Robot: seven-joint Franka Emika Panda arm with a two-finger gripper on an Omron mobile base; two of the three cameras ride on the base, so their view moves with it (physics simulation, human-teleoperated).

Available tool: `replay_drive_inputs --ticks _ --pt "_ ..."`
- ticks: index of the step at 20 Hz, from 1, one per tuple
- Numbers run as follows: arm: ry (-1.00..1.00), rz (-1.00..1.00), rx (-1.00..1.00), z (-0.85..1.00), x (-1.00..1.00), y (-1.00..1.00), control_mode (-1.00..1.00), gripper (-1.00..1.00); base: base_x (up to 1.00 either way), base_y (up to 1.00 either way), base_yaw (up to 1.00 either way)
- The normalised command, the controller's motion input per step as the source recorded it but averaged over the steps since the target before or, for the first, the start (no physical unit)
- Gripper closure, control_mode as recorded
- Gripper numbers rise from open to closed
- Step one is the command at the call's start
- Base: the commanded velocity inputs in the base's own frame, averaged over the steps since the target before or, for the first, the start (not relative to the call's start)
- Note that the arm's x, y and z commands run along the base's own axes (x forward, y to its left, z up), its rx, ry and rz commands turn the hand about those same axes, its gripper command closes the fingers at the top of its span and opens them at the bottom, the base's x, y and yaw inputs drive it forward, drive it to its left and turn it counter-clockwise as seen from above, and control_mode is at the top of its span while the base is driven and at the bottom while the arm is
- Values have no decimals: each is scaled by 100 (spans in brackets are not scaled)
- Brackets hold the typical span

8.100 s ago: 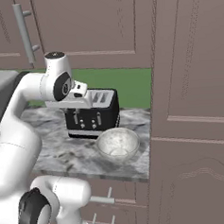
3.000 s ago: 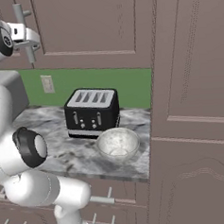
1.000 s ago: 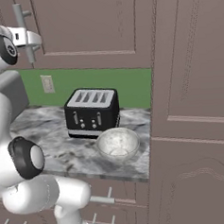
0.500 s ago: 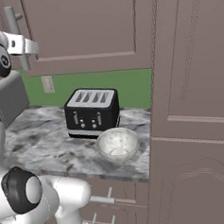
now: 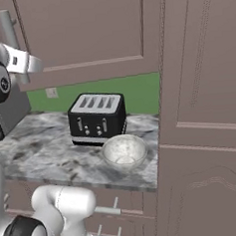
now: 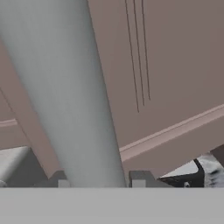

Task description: Open the cabinet and setup a tea strainer by placing it in the bowl upright.

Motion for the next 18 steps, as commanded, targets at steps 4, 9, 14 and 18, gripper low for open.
replay_drive_inputs --ticks 4,9,14,18 --pt "4 3 20 55 -75 -53 -100 100 0 0 0" --pt "3 4 20 48 -66 -62 -100 100 0 0 0" --pt "2 5 14 26 -56 -68 -100 100 0 0 0" --pt "0 4 5 9 -54 -56 -100 100 0 0 0"
